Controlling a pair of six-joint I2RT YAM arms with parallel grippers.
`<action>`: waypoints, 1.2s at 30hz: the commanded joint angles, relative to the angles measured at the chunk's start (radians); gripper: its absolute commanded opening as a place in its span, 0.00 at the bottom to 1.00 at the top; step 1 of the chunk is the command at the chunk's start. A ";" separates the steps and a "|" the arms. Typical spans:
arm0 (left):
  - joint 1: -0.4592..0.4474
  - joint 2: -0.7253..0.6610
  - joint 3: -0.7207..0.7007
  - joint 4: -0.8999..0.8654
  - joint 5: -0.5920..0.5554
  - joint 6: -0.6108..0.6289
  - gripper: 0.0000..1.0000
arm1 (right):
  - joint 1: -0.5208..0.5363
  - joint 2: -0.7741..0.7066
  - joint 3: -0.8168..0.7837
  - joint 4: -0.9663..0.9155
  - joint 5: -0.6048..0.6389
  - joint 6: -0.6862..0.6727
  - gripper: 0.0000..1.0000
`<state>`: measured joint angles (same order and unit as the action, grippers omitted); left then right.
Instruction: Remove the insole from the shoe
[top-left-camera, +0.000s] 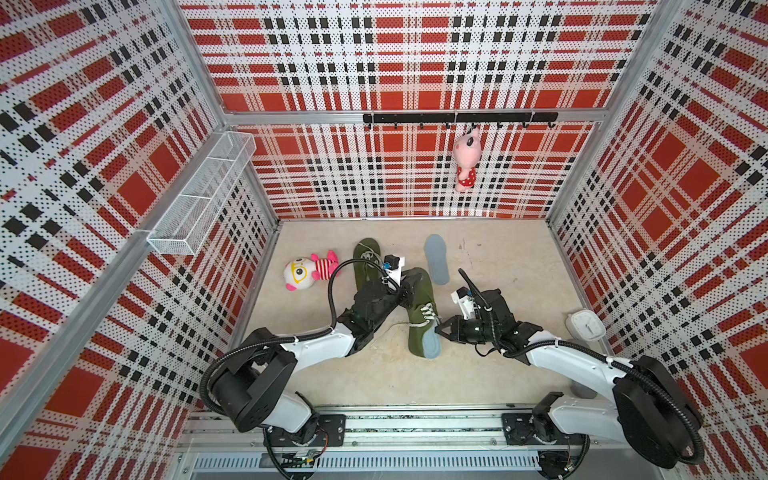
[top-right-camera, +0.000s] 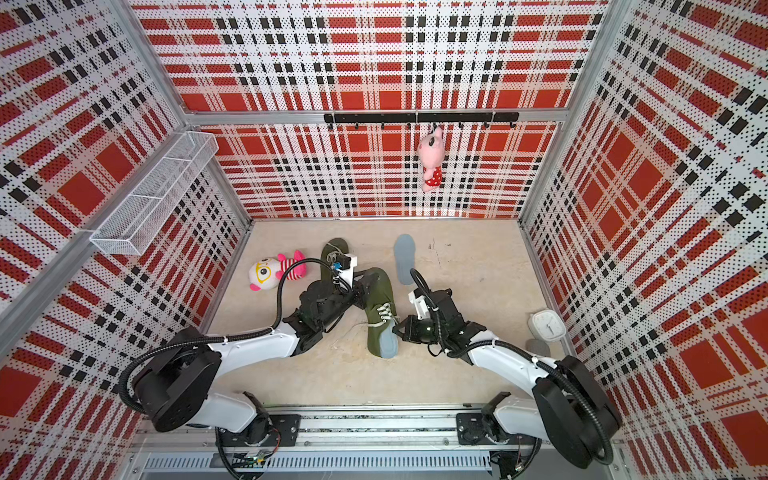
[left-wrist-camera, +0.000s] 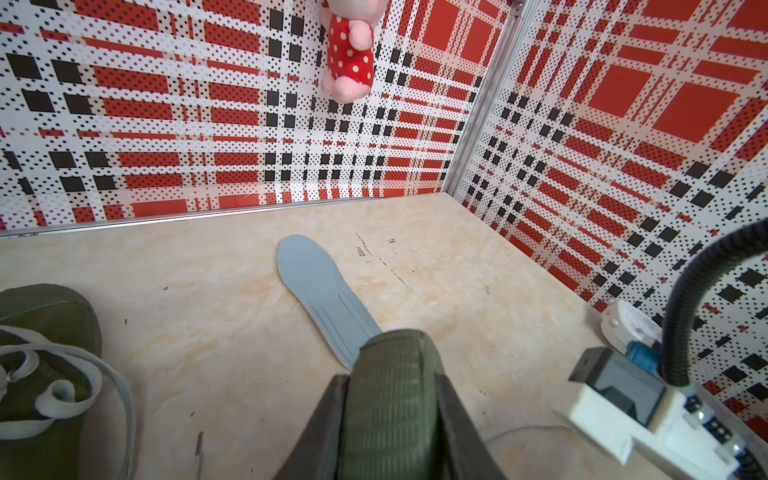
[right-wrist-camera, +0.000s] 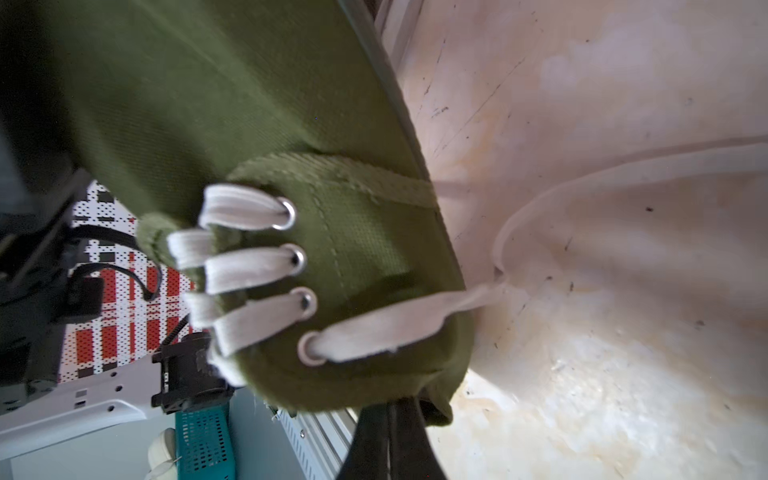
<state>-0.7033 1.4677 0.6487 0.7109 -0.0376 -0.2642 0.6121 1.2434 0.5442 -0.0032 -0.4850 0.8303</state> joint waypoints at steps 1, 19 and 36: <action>0.006 -0.029 -0.011 0.019 -0.021 -0.019 0.06 | -0.005 0.006 0.005 -0.138 0.051 -0.073 0.00; 0.025 -0.014 -0.013 0.026 0.057 -0.038 0.06 | -0.032 -0.038 0.032 -0.187 0.001 -0.214 0.21; 0.133 0.020 -0.116 0.239 0.243 -0.207 0.05 | -0.097 -0.083 -0.172 0.264 -0.196 -0.220 0.69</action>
<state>-0.5686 1.4822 0.5301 0.8677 0.1566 -0.4450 0.5159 1.1210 0.3923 0.1078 -0.6212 0.5758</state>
